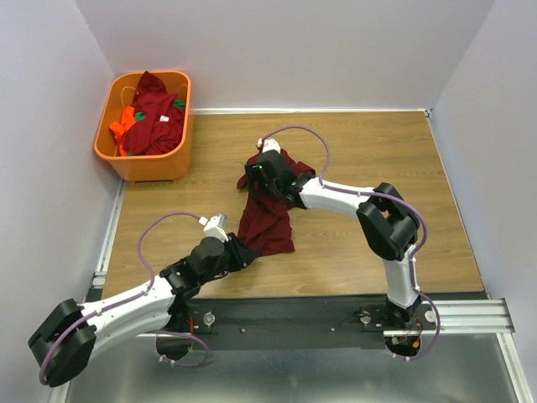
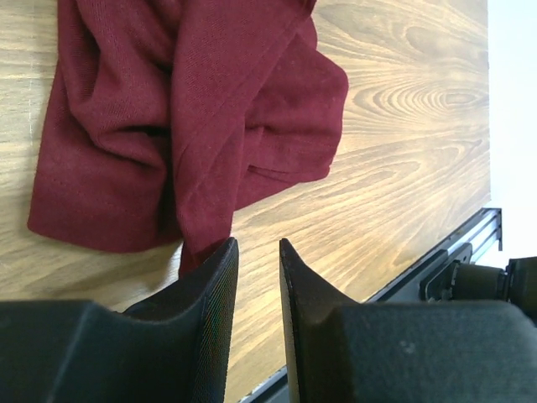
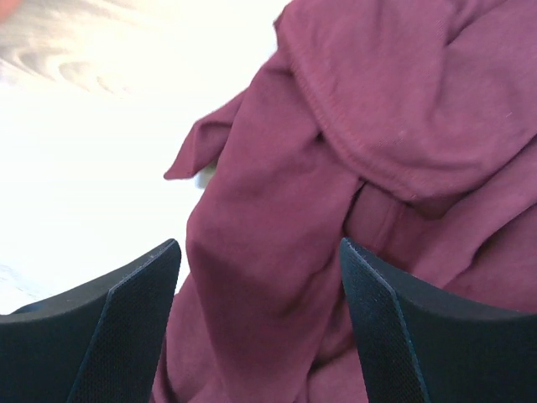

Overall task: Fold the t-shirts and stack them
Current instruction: Flatten the tshirt out

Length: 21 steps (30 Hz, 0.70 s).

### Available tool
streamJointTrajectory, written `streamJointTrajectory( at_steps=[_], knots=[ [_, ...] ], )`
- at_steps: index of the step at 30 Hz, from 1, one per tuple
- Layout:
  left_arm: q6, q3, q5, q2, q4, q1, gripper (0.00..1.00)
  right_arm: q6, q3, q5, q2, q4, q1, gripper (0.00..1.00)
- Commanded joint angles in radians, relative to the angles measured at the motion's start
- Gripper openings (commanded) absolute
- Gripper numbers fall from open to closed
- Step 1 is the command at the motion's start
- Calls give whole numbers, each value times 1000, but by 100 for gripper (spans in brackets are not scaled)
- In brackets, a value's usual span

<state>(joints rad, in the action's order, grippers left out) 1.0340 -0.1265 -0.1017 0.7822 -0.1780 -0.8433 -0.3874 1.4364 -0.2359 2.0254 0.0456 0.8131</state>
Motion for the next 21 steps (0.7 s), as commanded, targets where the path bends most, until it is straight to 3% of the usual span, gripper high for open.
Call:
streamJointTrajectory(
  at_steps=[1,7,11,21],
  knots=[
    [24,-1,-70,-47,75,-13,34,38,50,-95,42,48,26,82],
    [23,-30,-133,-141,210,-16,45,73,81,-121,70,68,41,82],
    [35,-39,-154,-172,233,-17,46,94,108,-143,91,85,57,83],
    [32,-97,-171,28,207,-34,46,111,125,-164,102,108,64,83]
  ],
)
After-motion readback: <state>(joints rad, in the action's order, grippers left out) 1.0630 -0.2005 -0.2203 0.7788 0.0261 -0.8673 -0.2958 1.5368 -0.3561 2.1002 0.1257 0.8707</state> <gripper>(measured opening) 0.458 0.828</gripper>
